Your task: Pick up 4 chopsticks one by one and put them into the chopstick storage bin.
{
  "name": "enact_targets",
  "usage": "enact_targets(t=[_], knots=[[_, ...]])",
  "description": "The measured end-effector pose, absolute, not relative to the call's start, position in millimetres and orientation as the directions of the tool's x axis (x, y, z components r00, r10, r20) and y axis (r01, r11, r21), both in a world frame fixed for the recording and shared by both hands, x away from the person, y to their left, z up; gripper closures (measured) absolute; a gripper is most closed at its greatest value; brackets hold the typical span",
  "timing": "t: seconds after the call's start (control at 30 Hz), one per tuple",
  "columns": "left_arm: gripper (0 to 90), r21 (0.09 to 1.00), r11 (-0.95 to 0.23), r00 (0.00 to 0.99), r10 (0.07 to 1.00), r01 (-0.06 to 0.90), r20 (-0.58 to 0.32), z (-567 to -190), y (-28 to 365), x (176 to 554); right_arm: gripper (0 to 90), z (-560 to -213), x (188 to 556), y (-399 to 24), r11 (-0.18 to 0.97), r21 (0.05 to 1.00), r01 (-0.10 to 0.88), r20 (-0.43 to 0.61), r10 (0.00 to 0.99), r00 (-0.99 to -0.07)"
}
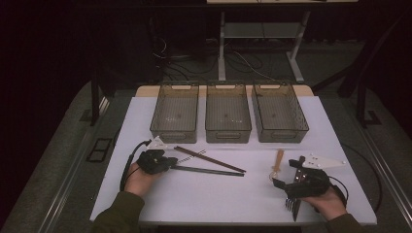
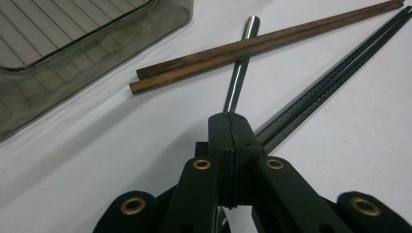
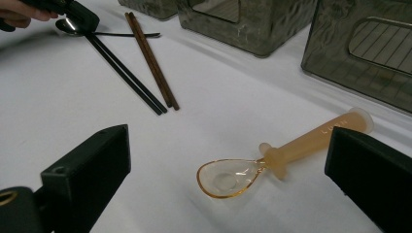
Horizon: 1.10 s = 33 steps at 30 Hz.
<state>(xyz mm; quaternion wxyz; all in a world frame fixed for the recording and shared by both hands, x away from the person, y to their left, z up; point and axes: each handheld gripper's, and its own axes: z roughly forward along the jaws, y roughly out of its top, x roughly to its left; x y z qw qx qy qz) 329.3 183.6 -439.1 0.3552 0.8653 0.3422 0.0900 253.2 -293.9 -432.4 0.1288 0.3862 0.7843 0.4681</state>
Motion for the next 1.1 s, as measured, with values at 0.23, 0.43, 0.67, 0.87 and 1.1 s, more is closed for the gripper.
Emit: enact_targets(t=[0.23, 0.43, 0.67, 0.87, 1.1], knots=[[90.0, 0.668, -0.529, 0.759, 0.645, 0.523, -0.083, -439.9, 182.2, 329.3, 2.5, -432.3, 253.1, -294.0, 0.264, 0.834, 0.485, 0.159, 0.726, -0.669], [90.0, 0.655, -0.547, 0.768, 0.635, 0.522, -0.082, -441.0, 180.6, 329.0, 2.5, -432.2, 253.0, -294.1, 0.263, 0.834, 0.485, 0.159, 0.726, -0.669], [90.0, 0.644, -0.556, 0.773, 0.628, 0.525, -0.089, -441.5, 179.3, 328.3, 2.5, -432.2, 253.0, -294.1, 0.263, 0.834, 0.485, 0.159, 0.726, -0.669], [90.0, 0.64, -0.557, 0.774, 0.627, 0.529, -0.094, -441.4, 178.9, 327.2, 2.5, -432.2, 252.9, -294.1, 0.263, 0.834, 0.485, 0.16, 0.726, -0.669], [90.0, 0.638, -0.554, 0.772, 0.627, 0.535, -0.102, -441.1, 178.3, 324.6, 2.5, -432.2, 252.9, -294.3, 0.262, 0.835, 0.484, 0.16, 0.727, -0.668]])
